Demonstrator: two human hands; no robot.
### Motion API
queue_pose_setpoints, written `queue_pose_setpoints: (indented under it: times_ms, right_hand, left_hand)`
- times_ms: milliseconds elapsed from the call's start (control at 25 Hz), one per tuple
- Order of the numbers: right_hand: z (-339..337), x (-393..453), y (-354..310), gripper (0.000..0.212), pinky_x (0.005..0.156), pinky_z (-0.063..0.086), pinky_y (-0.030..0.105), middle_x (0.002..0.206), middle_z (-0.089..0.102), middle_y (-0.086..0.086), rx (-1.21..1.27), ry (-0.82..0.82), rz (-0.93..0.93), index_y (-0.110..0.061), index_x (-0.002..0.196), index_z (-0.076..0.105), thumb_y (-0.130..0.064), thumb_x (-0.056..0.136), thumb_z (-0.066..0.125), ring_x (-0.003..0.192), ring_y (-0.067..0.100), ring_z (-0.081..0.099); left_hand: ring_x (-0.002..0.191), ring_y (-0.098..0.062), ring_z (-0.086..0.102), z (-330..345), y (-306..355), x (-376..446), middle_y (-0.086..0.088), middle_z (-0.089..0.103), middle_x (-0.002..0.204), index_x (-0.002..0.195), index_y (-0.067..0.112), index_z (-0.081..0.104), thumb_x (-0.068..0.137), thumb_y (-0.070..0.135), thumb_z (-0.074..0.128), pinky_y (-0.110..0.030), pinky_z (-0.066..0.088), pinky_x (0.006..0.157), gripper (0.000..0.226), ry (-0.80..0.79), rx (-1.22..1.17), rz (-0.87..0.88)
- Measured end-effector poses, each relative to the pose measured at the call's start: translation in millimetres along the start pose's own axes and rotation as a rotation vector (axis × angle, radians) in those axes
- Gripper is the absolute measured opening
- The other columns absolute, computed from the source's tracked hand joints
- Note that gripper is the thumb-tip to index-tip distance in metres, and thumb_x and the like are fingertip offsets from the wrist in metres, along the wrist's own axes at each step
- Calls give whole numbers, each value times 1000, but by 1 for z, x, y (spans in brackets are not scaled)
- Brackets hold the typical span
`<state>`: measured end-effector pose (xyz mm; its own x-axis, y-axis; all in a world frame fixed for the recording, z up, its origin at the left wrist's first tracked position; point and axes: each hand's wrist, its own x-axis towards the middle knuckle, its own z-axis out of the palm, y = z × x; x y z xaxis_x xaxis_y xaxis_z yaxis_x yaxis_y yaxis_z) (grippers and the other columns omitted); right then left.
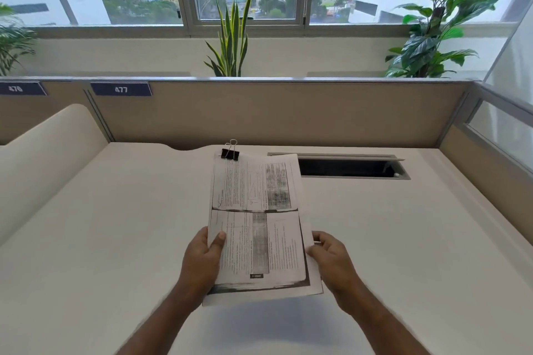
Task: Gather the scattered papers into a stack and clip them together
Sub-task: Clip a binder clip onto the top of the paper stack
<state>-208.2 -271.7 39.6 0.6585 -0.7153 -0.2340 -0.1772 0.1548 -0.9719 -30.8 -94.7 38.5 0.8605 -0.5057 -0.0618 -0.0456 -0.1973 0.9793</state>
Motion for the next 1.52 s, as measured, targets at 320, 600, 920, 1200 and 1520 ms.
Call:
queue_pose_setpoints:
  times_ms: [320, 600, 920, 1200, 1520]
  right_hand:
    - [53, 75, -50, 31, 76, 63, 33, 90, 77, -6, -185, -11, -75, -28, 87, 69, -2, 92, 51, 83, 11, 75]
    - [96, 176, -64, 21, 67, 61, 35, 96, 75, 2, -300, 19, -9, -15, 95, 69, -2, 92, 52, 88, 19, 71]
    - [126, 264, -27, 24, 77, 61, 38, 105, 73, 13, -517, 61, 115, -2, 102, 70, 0, 88, 51, 92, 28, 69]
    - [126, 284, 3, 16, 79, 59, 35, 110, 73, 11, -662, 62, 130, -5, 101, 68, -8, 87, 61, 96, 28, 69]
    - [120, 262, -1, 23, 83, 56, 37, 115, 60, 14, -754, 72, 116, -5, 106, 59, -15, 86, 57, 101, 31, 63]
  left_hand:
    - [86, -5, 69, -30, 23, 101, 11, 71, 95, 107, 21, 61, 103, 25, 51, -11, 52, 57, 11, 16, 185, 52]
    - [84, -12, 65, -33, 29, 217, -1, 68, 108, 113, 16, 57, 103, 30, 50, -19, 49, 60, 19, 12, 396, 32]
    - [92, -20, 58, -24, -19, 305, -14, 67, 122, 124, 4, 58, 102, 28, 51, -17, 41, 61, 33, -66, 594, -30]
    - [109, -32, 63, -10, -56, 328, -14, 66, 126, 128, 3, 56, 101, 33, 52, -37, 54, 83, 40, -146, 625, -133]
    - [121, -40, 52, -17, -58, 300, -21, 50, 135, 135, 1, 51, 90, 41, 68, -49, 44, 101, 62, 7, 963, 146]
